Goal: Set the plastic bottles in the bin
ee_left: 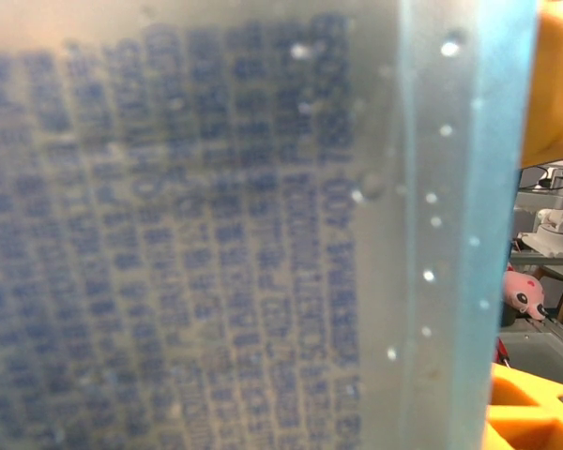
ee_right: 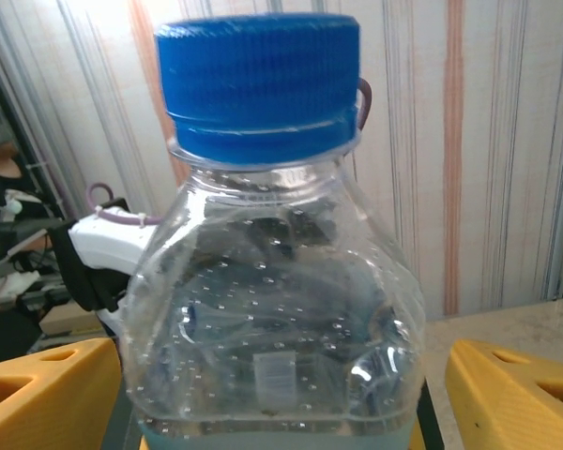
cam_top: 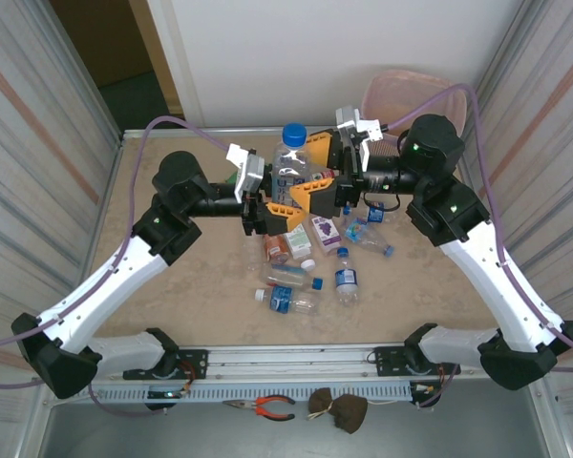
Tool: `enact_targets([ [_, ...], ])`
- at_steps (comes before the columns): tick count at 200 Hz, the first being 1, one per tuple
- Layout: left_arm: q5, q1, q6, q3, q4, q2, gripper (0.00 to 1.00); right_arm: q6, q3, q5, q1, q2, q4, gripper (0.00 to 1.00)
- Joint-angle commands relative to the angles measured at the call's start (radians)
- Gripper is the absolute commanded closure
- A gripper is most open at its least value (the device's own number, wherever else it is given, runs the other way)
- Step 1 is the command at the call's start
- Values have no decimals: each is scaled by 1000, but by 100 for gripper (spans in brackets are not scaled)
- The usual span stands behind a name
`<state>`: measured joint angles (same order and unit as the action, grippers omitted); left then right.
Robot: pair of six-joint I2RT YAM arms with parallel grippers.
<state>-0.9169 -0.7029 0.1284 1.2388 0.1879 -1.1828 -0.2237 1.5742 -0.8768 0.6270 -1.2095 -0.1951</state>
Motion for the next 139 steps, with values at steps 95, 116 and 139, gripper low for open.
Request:
enact_targets([
  [95, 1, -18, -32, 30, 22, -2, 48, 40, 60, 29, 17, -16, -36, 36],
  [116, 6, -18, -35, 30, 19, 1, 48, 41, 61, 34, 16, -15, -35, 40],
  [139, 20, -19, -42, 24, 13, 9, 45, 41, 61, 35, 16, -15, -32, 44],
])
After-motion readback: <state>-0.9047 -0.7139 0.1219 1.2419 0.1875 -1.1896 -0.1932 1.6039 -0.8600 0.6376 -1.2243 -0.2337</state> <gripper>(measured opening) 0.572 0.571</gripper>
